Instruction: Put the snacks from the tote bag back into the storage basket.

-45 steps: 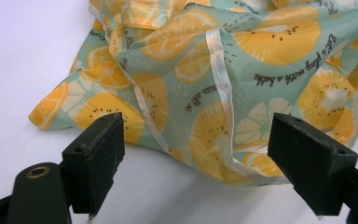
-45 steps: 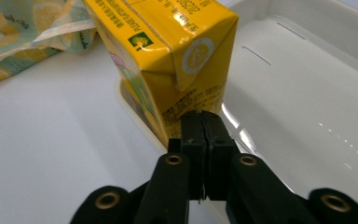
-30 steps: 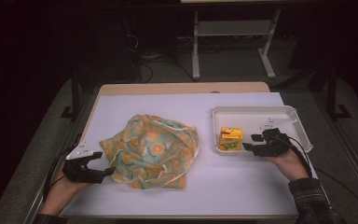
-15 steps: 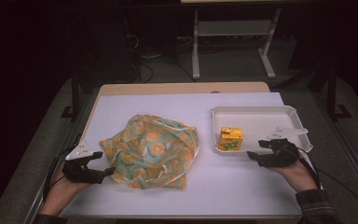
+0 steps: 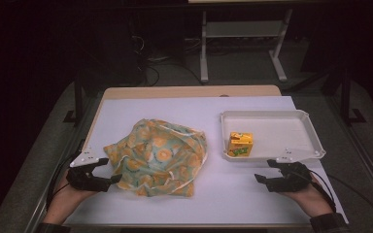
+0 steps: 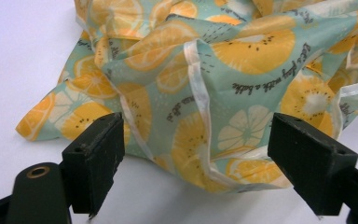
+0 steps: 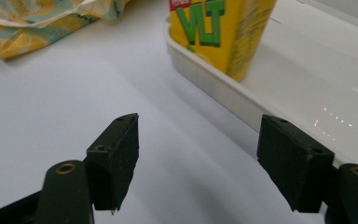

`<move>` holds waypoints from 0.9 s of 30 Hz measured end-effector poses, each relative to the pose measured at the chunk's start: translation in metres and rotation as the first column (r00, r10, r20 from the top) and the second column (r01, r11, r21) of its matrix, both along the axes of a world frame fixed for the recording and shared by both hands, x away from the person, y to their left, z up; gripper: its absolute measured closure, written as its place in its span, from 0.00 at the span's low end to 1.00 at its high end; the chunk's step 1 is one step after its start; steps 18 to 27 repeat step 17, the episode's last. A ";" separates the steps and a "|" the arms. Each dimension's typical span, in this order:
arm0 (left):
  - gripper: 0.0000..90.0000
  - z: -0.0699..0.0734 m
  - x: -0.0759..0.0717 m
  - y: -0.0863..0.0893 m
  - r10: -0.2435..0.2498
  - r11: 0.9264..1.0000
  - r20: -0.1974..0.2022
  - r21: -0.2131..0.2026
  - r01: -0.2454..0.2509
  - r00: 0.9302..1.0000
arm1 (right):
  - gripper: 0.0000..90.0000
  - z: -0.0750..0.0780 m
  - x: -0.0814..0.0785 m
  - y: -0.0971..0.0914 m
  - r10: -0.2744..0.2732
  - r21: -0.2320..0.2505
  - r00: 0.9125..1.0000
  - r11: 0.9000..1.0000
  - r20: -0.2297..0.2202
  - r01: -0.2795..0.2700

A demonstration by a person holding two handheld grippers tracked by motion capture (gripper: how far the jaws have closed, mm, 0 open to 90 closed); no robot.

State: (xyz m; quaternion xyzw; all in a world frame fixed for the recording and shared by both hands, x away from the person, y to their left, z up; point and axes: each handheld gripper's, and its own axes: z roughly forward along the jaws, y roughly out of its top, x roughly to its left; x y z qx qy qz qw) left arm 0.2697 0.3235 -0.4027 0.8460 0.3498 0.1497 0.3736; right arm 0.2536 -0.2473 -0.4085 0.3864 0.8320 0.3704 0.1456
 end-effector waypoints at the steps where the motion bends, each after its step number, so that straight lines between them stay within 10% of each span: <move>1: 0.20 0.000 0.000 -0.001 -0.006 1.000 0.000 0.005 0.006 1.000 | 0.31 -0.002 -0.002 0.001 0.004 -0.004 1.000 1.000 0.004 -0.003; 27: 0.20 -0.001 -0.007 0.000 -0.016 1.000 -0.007 0.009 0.016 1.000 | 0.27 -0.016 -0.014 0.011 0.075 -0.068 0.997 0.995 -0.030 -0.077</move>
